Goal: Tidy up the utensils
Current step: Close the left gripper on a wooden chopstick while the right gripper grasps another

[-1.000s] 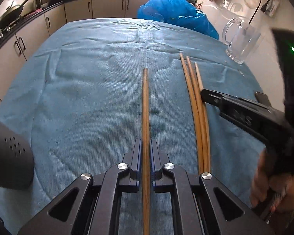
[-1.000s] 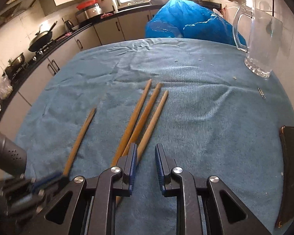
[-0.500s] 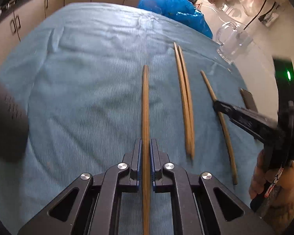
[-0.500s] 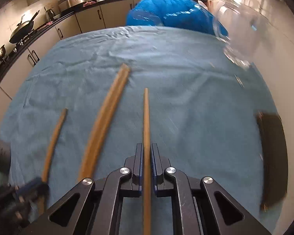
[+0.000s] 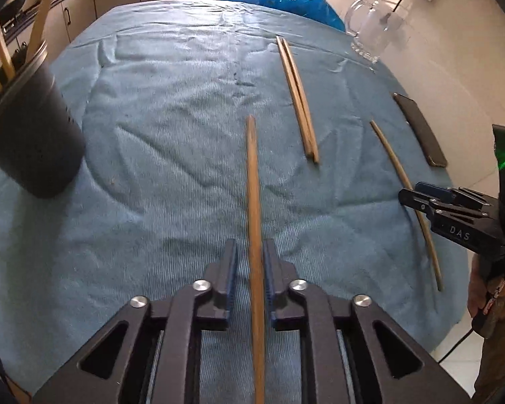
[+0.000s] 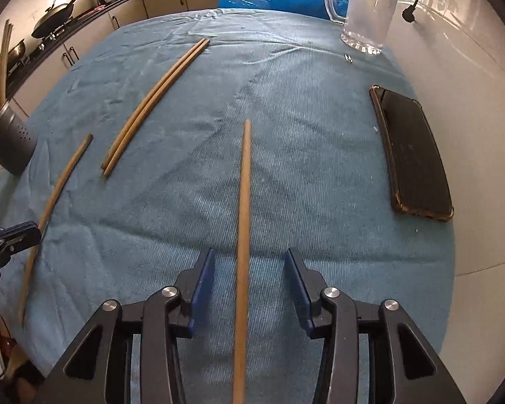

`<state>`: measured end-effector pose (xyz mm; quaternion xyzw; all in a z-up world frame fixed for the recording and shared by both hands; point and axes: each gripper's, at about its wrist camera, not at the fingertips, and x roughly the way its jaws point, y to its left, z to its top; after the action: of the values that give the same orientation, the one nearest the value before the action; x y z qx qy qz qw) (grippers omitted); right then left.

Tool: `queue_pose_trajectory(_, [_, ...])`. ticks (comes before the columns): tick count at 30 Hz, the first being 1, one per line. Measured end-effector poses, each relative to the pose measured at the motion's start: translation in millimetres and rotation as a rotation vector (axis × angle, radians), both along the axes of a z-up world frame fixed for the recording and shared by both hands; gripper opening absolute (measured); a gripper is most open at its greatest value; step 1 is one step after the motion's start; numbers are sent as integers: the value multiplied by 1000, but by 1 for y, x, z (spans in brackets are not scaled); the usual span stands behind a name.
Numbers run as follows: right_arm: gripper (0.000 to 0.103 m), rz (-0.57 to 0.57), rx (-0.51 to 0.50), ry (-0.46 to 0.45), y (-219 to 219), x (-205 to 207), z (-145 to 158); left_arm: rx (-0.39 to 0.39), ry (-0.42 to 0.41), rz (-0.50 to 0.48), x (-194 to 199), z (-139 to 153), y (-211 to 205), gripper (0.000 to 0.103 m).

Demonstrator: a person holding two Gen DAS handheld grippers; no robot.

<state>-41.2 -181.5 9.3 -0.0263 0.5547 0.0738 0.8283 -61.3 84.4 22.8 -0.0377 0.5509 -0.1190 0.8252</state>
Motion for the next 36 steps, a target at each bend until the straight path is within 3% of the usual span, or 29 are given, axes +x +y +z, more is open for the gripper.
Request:
queue_pose_trajectory(3, [46, -2, -9, 7, 5, 18, 1, 58, -12, 1, 21, 0, -8, 18])
queue_pose_trajectory(8, [27, 15, -39, 38, 18, 49, 3, 119, 4, 9, 54, -3, -17, 18])
queue_pose_trajectory(17, [25, -5, -58, 88, 28, 81, 4, 140, 7, 16, 86, -5, -25, 19])
queue_pose_trajectory(19, [24, -11, -51, 95, 28, 82, 5, 123, 6, 19, 92, -6, -26, 26])
queue_pose_trajectory(23, [14, -3, -38, 87, 31, 80, 6, 98, 1, 32, 98, -7, -27, 28])
queue_pose_trajectory(24, [10, -2, -41, 81, 31, 79, 5, 99, -4, 25, 98, -7, -27, 24])
queue_pose_trajectory(25, [7, -4, -46, 73, 31, 77, 6, 100, -10, 21, 97, -6, -25, 8])
queue_pose_trajectory(29, [6, -29, -2, 25, 25, 73, 11, 38, -19, 63, 87, 0, -9, 6])
queue_pose_trajectory(36, [6, -47, 119, -154, 13, 38, 61, -58, -158, 74, 43, 51, 10, 6])
